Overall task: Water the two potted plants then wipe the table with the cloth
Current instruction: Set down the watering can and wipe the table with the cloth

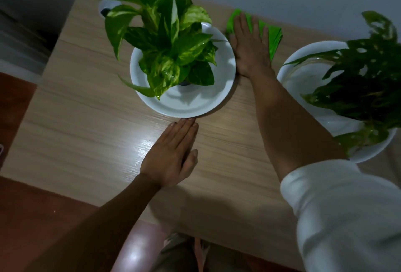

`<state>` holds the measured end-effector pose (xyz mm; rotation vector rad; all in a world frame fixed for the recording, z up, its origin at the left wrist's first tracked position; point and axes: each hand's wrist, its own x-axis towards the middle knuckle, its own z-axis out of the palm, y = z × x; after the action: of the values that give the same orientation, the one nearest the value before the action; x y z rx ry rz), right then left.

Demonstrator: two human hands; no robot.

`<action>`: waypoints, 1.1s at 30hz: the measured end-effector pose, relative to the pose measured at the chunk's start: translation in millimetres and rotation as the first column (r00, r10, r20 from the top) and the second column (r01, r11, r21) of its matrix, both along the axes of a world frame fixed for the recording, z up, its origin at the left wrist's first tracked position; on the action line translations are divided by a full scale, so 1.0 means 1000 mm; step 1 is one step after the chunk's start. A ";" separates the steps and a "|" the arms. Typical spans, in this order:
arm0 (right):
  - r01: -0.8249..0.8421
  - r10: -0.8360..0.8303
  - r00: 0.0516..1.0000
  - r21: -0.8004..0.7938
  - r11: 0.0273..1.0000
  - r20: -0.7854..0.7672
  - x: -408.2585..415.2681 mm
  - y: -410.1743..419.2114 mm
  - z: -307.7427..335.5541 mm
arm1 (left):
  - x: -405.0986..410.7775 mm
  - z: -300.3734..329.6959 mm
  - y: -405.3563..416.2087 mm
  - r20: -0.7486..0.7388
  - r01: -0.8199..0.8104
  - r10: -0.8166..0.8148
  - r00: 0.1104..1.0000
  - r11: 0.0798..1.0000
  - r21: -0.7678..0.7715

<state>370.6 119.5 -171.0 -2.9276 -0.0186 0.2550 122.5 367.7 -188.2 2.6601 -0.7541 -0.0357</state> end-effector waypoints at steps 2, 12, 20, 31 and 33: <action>-0.014 0.014 1.000 0.005 1.000 0.000 -0.001 -0.001 0.001 | 0.001 0.000 0.001 0.004 -0.005 0.005 1.000 1.000 -0.006; 0.083 -0.083 0.996 -0.002 0.997 -0.019 -0.076 0.008 -0.003 | 0.001 0.004 0.001 -0.022 -0.011 0.011 1.000 1.000 -0.003; 0.204 -0.205 0.979 0.035 0.978 0.025 -0.188 0.054 -0.007 | -0.001 0.004 0.000 -0.028 -0.009 0.009 1.000 1.000 -0.020; 0.174 -0.175 0.984 0.031 0.984 0.020 -0.269 0.125 -0.007 | -0.031 0.005 0.046 -0.030 -0.218 0.221 0.975 0.972 0.083; 0.075 -0.075 0.997 0.022 0.997 0.007 -0.282 0.122 -0.004 | -0.034 0.005 0.054 -0.042 -0.218 0.224 0.974 0.970 0.109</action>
<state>88.3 241.7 -175.2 -2.9002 0.0871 0.2294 88.5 421.4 -183.3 2.8135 -0.4459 -0.0895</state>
